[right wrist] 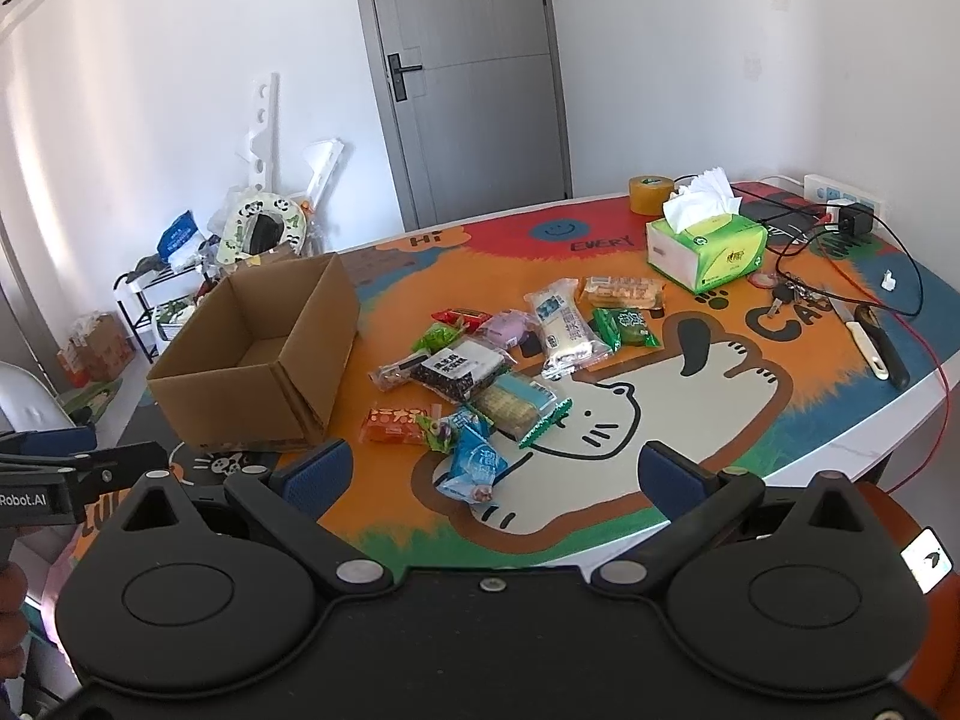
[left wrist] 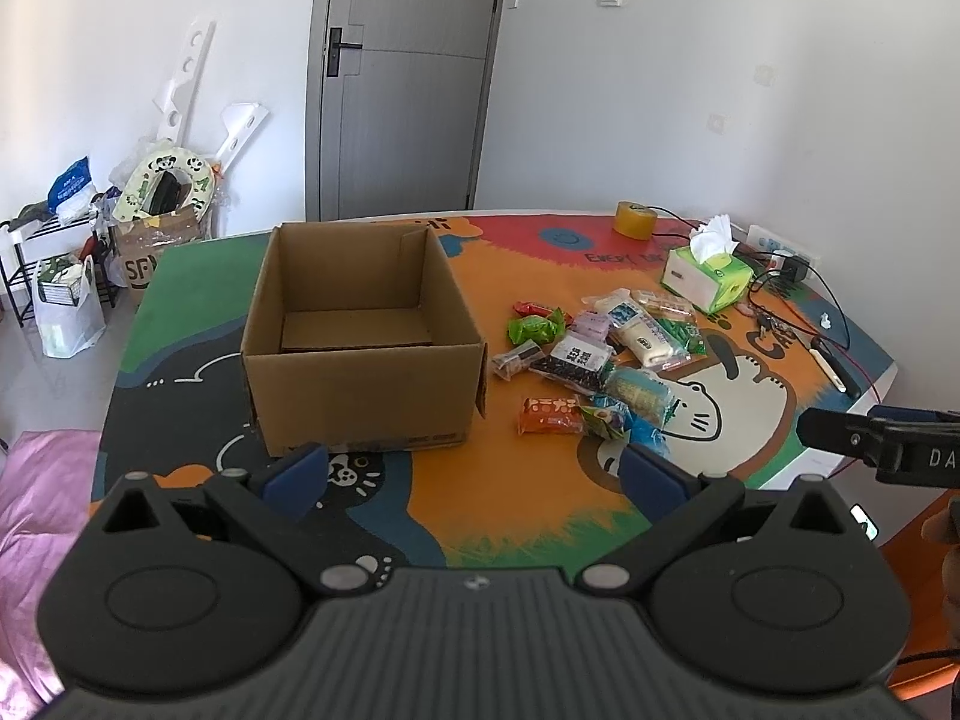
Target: Organize snacks
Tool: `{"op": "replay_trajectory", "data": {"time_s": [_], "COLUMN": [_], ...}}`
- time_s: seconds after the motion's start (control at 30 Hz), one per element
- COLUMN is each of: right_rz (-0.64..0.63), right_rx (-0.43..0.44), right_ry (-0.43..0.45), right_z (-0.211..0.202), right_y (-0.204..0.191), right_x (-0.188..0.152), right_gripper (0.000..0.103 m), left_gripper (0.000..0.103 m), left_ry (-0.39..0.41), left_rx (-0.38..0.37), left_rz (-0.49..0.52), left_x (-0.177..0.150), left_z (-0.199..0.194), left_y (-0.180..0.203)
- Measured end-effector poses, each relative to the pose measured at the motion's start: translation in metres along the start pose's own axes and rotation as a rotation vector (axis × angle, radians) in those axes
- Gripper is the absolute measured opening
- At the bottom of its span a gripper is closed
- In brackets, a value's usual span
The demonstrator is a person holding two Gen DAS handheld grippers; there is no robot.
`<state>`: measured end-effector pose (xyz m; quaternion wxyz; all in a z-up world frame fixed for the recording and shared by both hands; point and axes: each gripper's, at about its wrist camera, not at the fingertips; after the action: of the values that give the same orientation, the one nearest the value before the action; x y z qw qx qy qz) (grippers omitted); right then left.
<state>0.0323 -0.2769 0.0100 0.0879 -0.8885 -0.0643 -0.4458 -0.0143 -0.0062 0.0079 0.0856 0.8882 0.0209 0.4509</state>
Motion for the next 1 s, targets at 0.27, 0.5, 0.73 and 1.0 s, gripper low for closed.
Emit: {"op": "replay_trajectory", "data": {"time_s": [0.27, 0.5, 0.73, 1.0], "right_rz": [0.015, 0.019, 0.032, 0.025], "right_rx": [-0.003, 0.001, 0.001, 0.044], "right_ry": [-0.009, -0.014, -0.014, -0.017], "right_z": [0.005, 0.011, 0.02, 0.044], "right_y": [0.003, 0.007, 0.009, 0.013], "right_x": [-0.002, -0.006, -0.011, -0.024], "right_gripper": [0.103, 0.103, 0.103, 0.102], "left_gripper": [0.103, 0.103, 0.103, 0.102], "left_ry": [-0.003, -0.004, -0.004, -0.016], "left_rx": [-0.005, -0.024, -0.034, -0.044], "left_rz": [0.008, 0.023, 0.025, 0.006], "left_x": [0.0, -0.007, -0.014, -0.022], "left_z": [0.006, 0.013, 0.026, 0.05], "left_y": [0.006, 0.014, 0.015, 0.011]}}
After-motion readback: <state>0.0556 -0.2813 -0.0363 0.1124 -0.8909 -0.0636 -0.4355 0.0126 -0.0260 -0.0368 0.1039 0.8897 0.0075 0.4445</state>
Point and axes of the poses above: each gripper's, at about its wrist camera, not at the fingertips, and z roughly the way its jaws point, y to its right, x to its top, and after that the axes turned 6 degrees about -x, right-handed
